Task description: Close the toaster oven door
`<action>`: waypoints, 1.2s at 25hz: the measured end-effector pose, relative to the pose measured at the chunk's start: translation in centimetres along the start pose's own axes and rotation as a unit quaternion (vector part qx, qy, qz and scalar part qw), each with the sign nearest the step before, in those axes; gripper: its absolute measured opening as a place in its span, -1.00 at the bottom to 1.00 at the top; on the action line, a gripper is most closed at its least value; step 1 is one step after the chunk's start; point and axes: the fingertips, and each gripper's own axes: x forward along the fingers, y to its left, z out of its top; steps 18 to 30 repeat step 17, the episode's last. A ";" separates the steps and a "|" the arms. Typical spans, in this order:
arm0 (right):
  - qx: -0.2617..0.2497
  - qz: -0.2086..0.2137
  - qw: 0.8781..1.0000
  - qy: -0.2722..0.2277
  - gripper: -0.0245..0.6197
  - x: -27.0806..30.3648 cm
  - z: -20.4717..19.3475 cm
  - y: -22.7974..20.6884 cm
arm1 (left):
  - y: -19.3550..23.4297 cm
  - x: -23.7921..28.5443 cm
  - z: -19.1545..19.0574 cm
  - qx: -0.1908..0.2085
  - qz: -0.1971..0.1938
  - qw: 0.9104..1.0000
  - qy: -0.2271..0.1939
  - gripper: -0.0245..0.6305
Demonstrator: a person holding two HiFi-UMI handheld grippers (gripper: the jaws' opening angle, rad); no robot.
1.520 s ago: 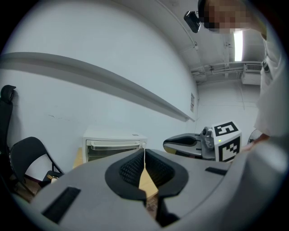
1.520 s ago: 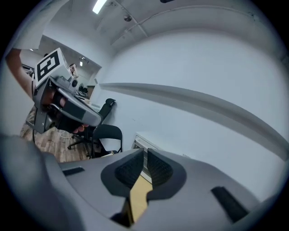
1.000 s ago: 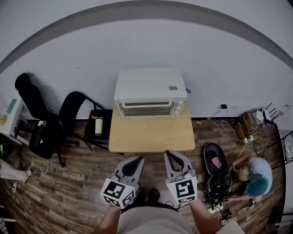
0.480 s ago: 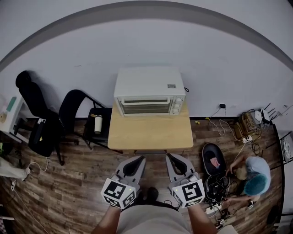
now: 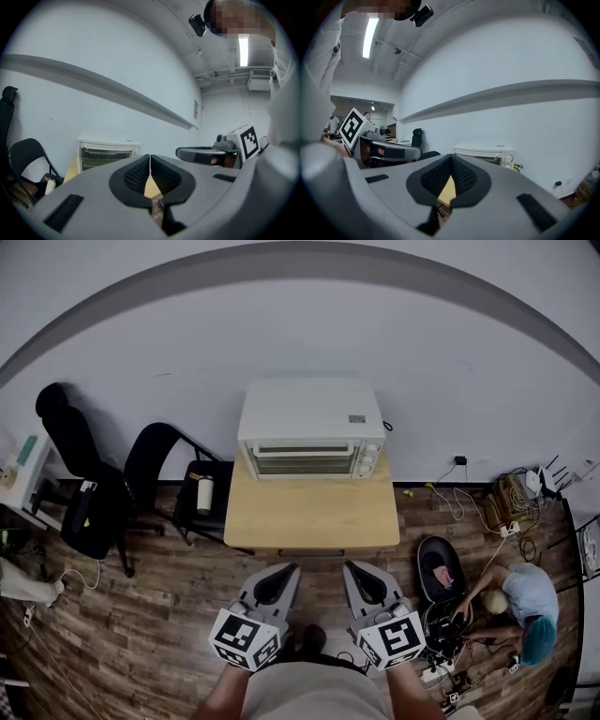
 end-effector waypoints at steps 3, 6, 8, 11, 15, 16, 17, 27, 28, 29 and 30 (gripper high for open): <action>0.001 0.004 1.000 0.000 -0.93 0.1 -0.1 0.2 | 0.1 0.0 0.1 0.002 0.001 1.000 0.000 -0.89; 0.001 0.006 1.000 0.001 -0.93 0.3 -0.1 0.3 | 0.3 0.0 0.1 0.002 0.001 1.000 0.001 -0.89; 0.001 0.007 1.000 0.000 -0.93 0.5 -0.1 0.3 | 0.5 0.0 0.1 0.002 0.002 1.000 0.001 -0.89; 0.000 0.007 1.000 0.002 -0.93 0.5 -0.1 0.2 | 0.4 0.1 0.0 0.002 0.002 1.000 0.003 -0.89; 0.000 0.008 1.000 0.001 -0.93 0.6 0.0 -0.1 | 0.4 0.4 0.0 0.001 0.001 1.000 0.004 -0.89; 0.000 0.008 1.000 0.000 -0.93 0.7 0.0 -0.2 | 0.4 0.5 -0.1 0.001 0.001 1.000 0.004 -0.89; -0.001 0.007 1.000 0.000 -0.93 0.7 0.1 -0.2 | 0.5 0.6 -0.1 0.001 0.001 1.000 0.004 -0.89; -0.001 0.007 1.000 0.000 -0.93 0.7 0.1 -0.2 | 0.5 0.6 -0.1 0.001 0.001 1.000 0.004 -0.89; -0.001 0.007 1.000 0.000 -0.93 0.7 0.1 -0.2 | 0.5 0.6 -0.1 0.001 0.001 1.000 0.004 -0.89; -0.001 0.007 1.000 0.000 -0.93 0.7 0.1 -0.2 | 0.5 0.6 -0.1 0.001 0.001 1.000 0.004 -0.89; -0.001 0.007 1.000 0.000 -0.93 0.7 0.1 -0.2 | 0.5 0.6 -0.1 0.001 0.001 1.000 0.004 -0.89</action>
